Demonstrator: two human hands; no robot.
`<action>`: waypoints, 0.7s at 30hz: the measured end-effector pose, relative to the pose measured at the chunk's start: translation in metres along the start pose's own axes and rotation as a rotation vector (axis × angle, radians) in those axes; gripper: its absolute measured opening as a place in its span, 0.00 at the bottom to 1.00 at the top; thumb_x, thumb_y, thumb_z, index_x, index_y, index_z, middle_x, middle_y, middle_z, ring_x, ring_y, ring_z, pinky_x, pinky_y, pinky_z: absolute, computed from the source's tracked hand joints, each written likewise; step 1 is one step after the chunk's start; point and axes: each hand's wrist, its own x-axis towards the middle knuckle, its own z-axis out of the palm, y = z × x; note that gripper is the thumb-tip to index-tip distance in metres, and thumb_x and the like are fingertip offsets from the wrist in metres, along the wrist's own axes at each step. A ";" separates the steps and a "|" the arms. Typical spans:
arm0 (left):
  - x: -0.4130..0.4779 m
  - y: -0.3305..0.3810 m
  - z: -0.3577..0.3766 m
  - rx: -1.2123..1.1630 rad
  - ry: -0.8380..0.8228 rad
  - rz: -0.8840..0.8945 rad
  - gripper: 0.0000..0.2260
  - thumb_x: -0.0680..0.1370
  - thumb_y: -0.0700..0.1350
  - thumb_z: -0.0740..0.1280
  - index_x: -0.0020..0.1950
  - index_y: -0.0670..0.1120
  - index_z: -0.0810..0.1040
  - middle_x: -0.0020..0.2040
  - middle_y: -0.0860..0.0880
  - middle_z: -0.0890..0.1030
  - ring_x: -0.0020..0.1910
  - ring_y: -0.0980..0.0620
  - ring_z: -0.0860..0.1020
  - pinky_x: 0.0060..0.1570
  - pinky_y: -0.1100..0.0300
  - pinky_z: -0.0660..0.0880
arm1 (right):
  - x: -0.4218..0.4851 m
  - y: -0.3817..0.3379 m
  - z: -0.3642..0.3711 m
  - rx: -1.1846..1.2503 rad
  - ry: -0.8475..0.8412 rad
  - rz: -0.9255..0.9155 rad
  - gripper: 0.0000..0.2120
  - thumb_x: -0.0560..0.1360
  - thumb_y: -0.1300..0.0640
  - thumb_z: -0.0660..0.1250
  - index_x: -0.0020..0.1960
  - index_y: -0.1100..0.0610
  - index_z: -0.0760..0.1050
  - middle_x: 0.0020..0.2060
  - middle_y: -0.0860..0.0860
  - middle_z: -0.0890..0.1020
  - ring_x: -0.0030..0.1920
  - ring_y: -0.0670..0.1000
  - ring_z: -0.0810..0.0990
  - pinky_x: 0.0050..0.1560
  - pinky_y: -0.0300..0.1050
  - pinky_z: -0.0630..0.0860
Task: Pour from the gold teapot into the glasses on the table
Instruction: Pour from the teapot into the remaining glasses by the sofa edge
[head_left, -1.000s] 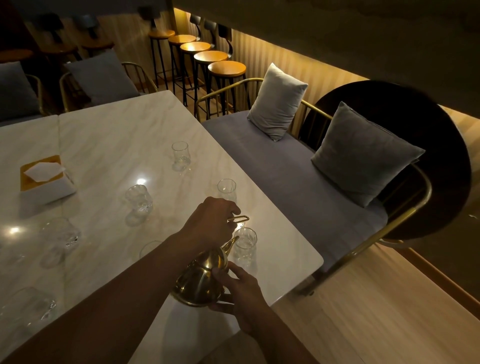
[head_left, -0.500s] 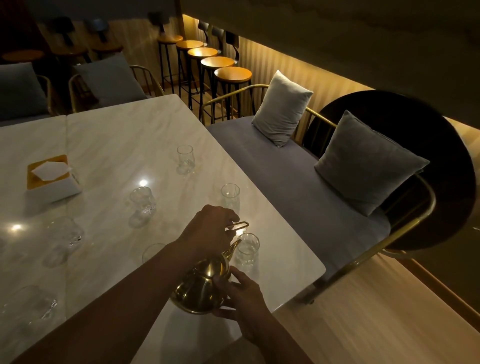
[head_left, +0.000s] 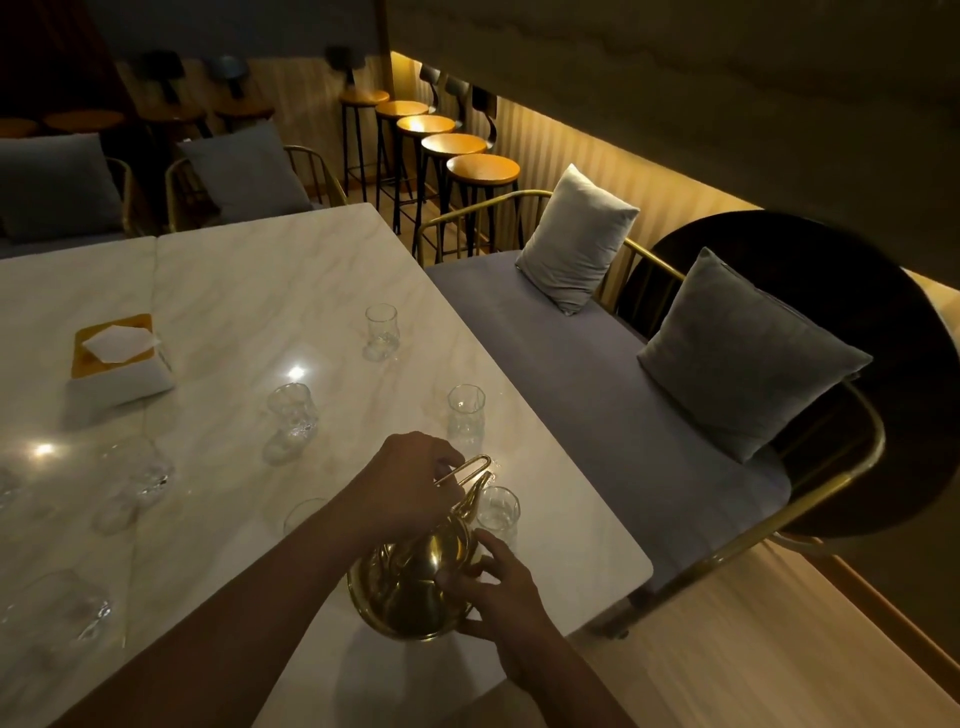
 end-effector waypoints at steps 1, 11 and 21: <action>-0.001 0.003 -0.002 -0.011 0.006 -0.010 0.17 0.74 0.45 0.72 0.63 0.48 0.79 0.57 0.48 0.83 0.50 0.53 0.81 0.49 0.63 0.75 | 0.000 -0.006 -0.002 -0.018 -0.013 -0.015 0.33 0.67 0.55 0.80 0.67 0.40 0.71 0.66 0.51 0.74 0.59 0.54 0.78 0.45 0.47 0.84; 0.002 0.044 -0.027 -0.364 0.192 -0.167 0.20 0.69 0.41 0.76 0.60 0.46 0.80 0.47 0.50 0.83 0.43 0.49 0.83 0.45 0.52 0.83 | -0.004 -0.077 -0.023 -0.355 -0.011 -0.284 0.29 0.68 0.46 0.77 0.67 0.39 0.72 0.64 0.39 0.74 0.64 0.47 0.74 0.64 0.50 0.76; 0.020 0.088 -0.017 -0.732 0.323 -0.197 0.19 0.74 0.32 0.66 0.65 0.41 0.75 0.45 0.44 0.81 0.37 0.42 0.85 0.46 0.42 0.82 | -0.042 -0.139 -0.024 -0.740 0.122 -0.699 0.20 0.74 0.61 0.72 0.61 0.43 0.75 0.50 0.31 0.78 0.52 0.26 0.75 0.44 0.17 0.70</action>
